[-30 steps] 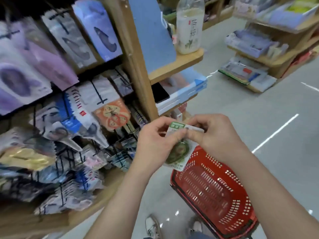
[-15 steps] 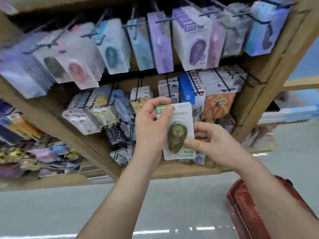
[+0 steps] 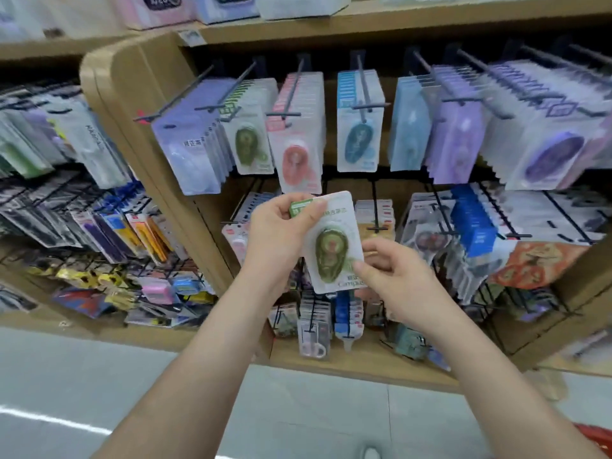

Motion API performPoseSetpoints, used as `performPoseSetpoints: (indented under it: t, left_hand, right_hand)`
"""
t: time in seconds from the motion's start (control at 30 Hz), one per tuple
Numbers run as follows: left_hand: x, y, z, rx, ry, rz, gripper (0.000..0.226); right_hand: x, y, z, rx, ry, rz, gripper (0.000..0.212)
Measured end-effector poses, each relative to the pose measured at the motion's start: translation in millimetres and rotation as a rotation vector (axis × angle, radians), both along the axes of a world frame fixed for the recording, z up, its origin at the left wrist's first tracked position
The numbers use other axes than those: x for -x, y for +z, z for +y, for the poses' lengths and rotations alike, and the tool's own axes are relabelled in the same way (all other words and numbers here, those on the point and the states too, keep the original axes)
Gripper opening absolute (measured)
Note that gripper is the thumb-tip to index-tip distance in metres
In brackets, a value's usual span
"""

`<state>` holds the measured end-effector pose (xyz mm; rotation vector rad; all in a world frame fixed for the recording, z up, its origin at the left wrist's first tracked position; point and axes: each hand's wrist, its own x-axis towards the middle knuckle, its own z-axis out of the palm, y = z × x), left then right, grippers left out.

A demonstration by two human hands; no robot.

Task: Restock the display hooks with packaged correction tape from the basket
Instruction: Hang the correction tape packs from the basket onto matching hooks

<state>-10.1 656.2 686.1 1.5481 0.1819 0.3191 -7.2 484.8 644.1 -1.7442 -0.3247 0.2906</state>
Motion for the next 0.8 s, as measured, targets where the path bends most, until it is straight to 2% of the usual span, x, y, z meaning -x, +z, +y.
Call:
performPoseSetpoints:
  t: [0.17, 0.47, 0.53, 0.67, 0.8]
  left_hand:
    - [-25, 5, 51, 0.084, 0.132, -0.017, 0.007]
    - [-65, 36, 111, 0.081, 0.340, -0.163, 0.003]
    - [-73, 39, 115, 0.047, 0.404, -0.194, 0.013]
    - [-89, 45, 118, -0.155, 0.465, -0.242, 0.029]
    - [-96, 45, 126, -0.226, 0.437, -0.237, 0.012]
  right_hand:
    - [-38, 0, 48, -0.098, -0.008, -0.005, 0.019]
    - [-85, 8, 148, -0.433, 0.046, 0.212, 0.020]
    - [-88, 13, 161, -0.458, 0.055, 0.244, 0.021]
    - [-97, 17, 174, -0.466, 0.014, 0.265, 0.022]
    - [-102, 18, 178, -0.463, -0.026, 0.237, 0.020]
